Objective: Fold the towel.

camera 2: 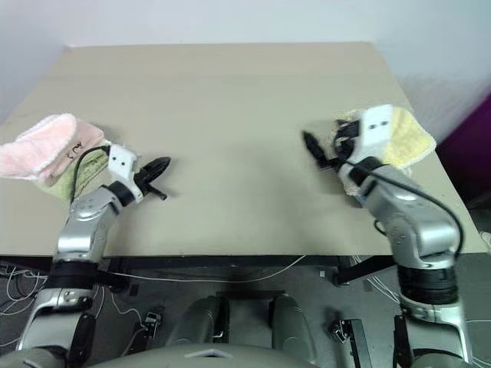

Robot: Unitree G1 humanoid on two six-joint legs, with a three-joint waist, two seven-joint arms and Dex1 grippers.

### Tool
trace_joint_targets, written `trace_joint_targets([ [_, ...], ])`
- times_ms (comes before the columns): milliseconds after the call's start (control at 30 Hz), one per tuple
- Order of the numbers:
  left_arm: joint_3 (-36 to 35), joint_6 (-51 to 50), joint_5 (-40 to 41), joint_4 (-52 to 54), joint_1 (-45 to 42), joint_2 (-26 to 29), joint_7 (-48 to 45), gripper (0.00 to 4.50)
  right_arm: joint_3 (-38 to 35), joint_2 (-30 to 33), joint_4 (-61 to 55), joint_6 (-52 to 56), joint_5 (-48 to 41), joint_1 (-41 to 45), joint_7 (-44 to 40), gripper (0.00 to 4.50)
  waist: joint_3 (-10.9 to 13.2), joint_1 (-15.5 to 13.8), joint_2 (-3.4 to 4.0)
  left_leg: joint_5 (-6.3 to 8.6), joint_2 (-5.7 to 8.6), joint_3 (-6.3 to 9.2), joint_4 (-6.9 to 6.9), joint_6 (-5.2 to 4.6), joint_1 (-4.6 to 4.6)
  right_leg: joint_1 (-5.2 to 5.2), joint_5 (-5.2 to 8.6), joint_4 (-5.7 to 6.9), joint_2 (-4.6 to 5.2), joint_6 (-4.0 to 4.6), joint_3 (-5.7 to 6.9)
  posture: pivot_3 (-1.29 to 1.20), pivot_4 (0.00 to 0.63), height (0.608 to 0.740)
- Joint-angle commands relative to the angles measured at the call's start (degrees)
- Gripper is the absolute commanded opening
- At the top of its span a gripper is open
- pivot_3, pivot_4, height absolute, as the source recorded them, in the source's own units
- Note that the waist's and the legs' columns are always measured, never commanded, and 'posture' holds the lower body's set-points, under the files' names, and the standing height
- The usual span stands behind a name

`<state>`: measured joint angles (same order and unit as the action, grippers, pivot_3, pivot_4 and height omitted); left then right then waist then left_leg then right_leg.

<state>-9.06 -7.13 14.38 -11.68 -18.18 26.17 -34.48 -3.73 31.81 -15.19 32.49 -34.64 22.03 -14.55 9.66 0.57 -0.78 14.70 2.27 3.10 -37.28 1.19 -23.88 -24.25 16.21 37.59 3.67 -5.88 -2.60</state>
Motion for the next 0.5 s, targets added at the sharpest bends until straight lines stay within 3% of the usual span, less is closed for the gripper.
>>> trace_joint_targets([
  [33, -2.98, -1.24, 1.67, 6.63, 2.42, 0.95, 1.64, 0.00, 3.52, -1.63, 4.10, -5.27, 5.06, 1.65, -5.35, 4.47, 0.01, -0.21, -0.03, 0.00, 0.02, 0.03, -0.01, 0.00, -0.01, 0.01, 0.00, 0.00, 0.03, 0.00, 0.03, 0.00, 0.150, 0.740],
  [267, -5.74, -3.64, 2.45, 11.60, 7.83, 1.58, 3.75, 0.00, 7.28, -6.08, 12.96, -11.54, 11.42, 2.00, -11.49, 4.47, 0.01, 0.15, -0.03, 0.00, 0.01, 0.04, 0.05, 0.01, 0.02, 0.00, 0.00, -0.02, 0.02, 0.00, 0.02, 0.00, 0.150, 0.740],
  [500, -5.96, -4.57, 2.49, 11.97, 8.37, 2.05, 3.87, 0.00, 7.54, -8.87, 13.64, -12.57, 14.92, 1.22, -13.13, 4.47, 0.00, 0.12, -0.03, 0.01, 0.02, 0.04, 0.05, 0.02, 0.02, -0.01, 0.00, -0.02, 0.02, 0.00, 0.02, 0.00, 0.150, 0.740],
])
